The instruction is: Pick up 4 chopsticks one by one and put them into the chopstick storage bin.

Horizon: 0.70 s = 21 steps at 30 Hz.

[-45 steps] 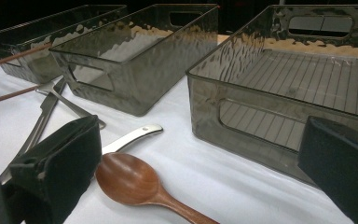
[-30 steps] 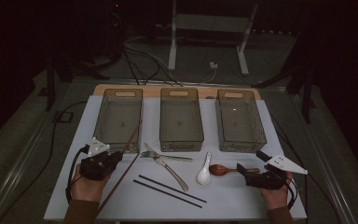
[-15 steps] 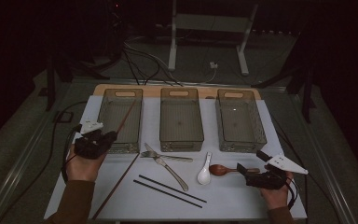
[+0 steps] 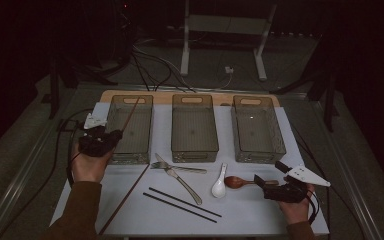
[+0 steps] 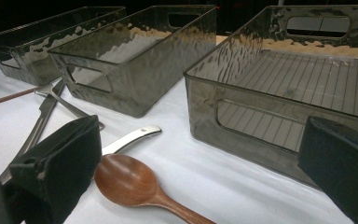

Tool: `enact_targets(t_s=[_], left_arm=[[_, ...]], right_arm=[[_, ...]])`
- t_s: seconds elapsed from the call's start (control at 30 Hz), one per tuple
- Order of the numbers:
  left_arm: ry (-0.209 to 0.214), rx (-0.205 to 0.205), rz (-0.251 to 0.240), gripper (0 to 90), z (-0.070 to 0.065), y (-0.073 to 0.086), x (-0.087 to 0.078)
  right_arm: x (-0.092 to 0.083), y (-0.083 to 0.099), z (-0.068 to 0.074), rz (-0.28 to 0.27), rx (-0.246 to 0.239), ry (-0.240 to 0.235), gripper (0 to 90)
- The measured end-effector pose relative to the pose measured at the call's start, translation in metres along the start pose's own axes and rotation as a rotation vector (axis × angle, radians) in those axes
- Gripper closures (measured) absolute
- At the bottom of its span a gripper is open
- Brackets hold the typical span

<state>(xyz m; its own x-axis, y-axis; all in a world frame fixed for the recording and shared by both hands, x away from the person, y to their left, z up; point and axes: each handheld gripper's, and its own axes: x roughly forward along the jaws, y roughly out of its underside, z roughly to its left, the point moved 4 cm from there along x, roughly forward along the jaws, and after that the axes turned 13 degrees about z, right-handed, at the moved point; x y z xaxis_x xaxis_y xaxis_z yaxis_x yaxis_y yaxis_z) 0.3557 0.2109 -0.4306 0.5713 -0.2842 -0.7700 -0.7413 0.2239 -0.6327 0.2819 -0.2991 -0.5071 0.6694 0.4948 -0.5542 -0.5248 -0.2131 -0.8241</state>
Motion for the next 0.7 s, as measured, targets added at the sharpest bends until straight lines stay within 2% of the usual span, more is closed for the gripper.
enact_targets(t_s=[0.4, 0.7], left_arm=[[-0.027, -0.030, -0.005, 86.4, 0.016, -0.013, 0.011], [-0.017, -0.039, -0.017, 86.3, 0.027, -0.020, 0.027]], right_arm=[[0.000, 0.000, 0.000, 0.002, 0.000, 0.001, 0.0], [0.001, 0.000, -0.001, 0.002, 0.000, 0.000, 0.0]])
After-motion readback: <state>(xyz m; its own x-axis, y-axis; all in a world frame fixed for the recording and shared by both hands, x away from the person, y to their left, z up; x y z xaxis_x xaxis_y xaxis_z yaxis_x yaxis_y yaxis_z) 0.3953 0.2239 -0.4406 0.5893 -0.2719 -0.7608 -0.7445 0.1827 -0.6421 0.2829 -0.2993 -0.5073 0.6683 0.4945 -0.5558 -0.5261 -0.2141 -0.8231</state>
